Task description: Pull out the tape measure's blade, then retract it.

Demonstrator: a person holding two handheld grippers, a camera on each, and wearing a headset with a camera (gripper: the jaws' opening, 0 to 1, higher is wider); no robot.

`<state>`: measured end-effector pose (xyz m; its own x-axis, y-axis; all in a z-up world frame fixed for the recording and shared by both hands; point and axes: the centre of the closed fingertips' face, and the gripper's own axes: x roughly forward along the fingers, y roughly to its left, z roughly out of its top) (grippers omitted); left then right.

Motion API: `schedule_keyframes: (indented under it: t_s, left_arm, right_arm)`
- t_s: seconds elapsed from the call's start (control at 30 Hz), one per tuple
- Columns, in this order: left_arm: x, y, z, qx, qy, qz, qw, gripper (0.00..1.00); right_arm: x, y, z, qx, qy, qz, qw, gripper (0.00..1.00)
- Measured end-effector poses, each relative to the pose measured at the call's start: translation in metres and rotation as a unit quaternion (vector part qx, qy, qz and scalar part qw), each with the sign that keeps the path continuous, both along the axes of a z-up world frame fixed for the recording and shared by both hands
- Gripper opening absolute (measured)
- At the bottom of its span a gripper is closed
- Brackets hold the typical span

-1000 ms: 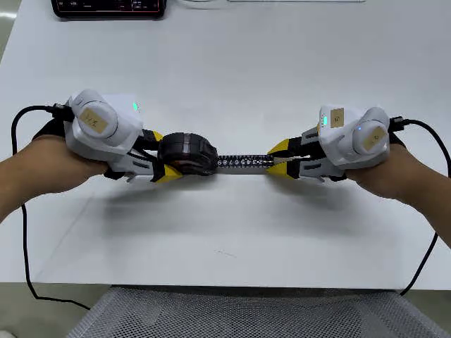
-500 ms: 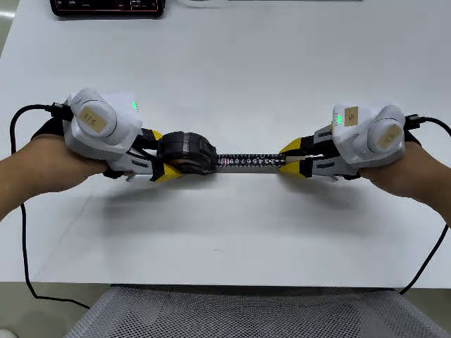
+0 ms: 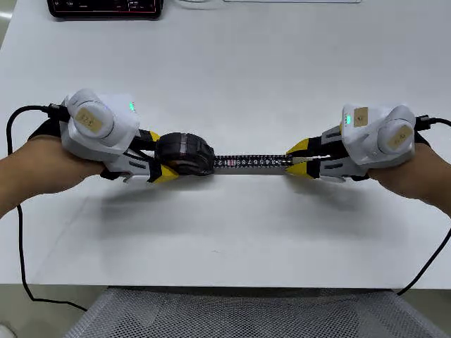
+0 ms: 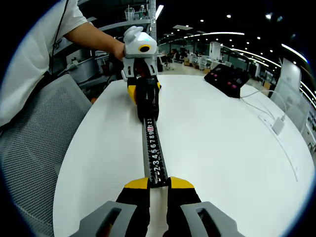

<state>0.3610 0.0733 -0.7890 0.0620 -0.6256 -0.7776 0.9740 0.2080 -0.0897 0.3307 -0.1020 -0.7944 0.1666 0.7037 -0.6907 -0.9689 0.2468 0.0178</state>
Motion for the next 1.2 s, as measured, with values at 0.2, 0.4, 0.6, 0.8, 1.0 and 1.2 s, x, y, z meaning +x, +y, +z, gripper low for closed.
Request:
schedule_keyframes:
  t_s: [0.2,0.4,0.6,0.8,1.0,1.2]
  left_arm:
    - [0.0,0.0,0.0,-0.001,0.0,0.0,1.0,0.26]
    - [0.0,0.0,-0.001,-0.001,0.001,0.0,1.0,0.26]
    - [0.0,0.0,0.0,-0.001,0.0,0.0,1.0,0.26]
    - [-0.001,-0.001,0.0,-0.001,0.0,-0.001,1.0,0.26]
    - [-0.001,-0.001,0.001,-0.001,-0.001,-0.002,1.0,0.26]
    - [-0.001,-0.001,0.001,-0.001,-0.002,-0.003,1.0,0.26]
  right_arm:
    - [-0.001,-0.005,0.0,-0.005,0.001,0.0,1.0,0.08]
    - [-0.001,-0.012,0.0,-0.011,0.002,-0.001,0.9999,0.08]
    - [-0.004,-0.02,0.0,-0.018,0.003,-0.001,0.9998,0.08]
    - [-0.006,-0.028,-0.001,-0.025,0.002,-0.002,0.9997,0.08]
    - [-0.007,-0.036,-0.001,-0.034,0.002,0.0,0.9994,0.08]
    - [-0.007,-0.045,-0.001,-0.042,0.004,0.001,0.9991,0.08]
